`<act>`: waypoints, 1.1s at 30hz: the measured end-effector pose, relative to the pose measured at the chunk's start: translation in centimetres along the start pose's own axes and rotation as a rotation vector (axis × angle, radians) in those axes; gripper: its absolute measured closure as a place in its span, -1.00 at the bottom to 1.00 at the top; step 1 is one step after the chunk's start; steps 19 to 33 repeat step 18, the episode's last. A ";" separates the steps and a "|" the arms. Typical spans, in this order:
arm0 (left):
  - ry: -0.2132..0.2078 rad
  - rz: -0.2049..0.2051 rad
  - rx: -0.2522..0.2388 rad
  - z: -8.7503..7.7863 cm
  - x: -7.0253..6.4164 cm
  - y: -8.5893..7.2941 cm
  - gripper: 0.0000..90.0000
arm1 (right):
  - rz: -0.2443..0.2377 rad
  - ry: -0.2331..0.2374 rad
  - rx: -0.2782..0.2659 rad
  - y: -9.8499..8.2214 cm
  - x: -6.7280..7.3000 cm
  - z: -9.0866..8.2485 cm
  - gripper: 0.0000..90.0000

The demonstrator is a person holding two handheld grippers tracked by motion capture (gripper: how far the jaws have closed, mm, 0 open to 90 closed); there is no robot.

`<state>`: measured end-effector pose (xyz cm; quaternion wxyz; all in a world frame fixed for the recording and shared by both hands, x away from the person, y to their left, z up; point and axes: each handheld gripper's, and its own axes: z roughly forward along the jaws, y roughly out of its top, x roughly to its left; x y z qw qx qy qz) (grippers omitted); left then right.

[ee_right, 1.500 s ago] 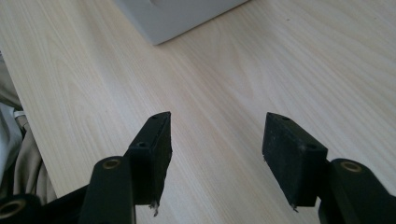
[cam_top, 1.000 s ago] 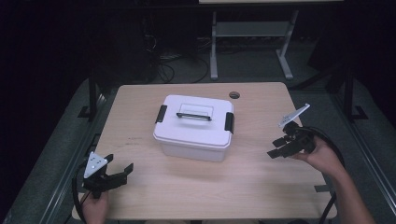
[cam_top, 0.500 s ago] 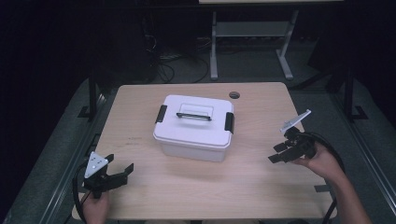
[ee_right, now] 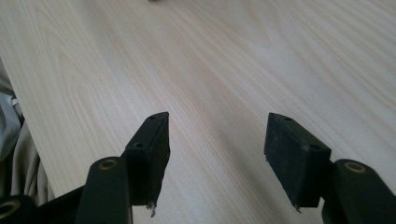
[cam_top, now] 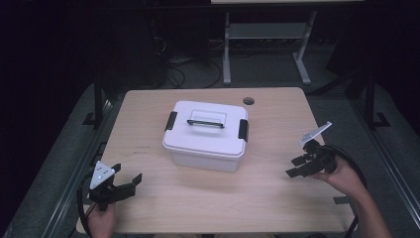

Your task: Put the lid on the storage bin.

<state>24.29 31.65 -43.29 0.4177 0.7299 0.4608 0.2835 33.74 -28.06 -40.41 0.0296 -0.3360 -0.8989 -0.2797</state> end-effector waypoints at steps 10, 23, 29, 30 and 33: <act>-0.002 0.003 0.001 0.1 -0.1 0.0 -0.67 | 0.012 0.004 0.001 -1.0 0.0 0.2 -0.12; -0.005 0.012 0.005 0.1 -0.2 0.1 -0.67 | 0.009 0.008 0.009 -1.4 0.0 0.4 -0.13; -0.005 0.012 0.005 0.1 -0.2 0.1 -0.67 | 0.009 0.008 0.009 -1.4 0.0 0.4 -0.13; -0.005 0.012 0.005 0.1 -0.2 0.1 -0.67 | 0.009 0.008 0.009 -1.4 0.0 0.4 -0.13; -0.005 0.012 0.005 0.1 -0.2 0.1 -0.67 | 0.009 0.008 0.009 -1.4 0.0 0.4 -0.13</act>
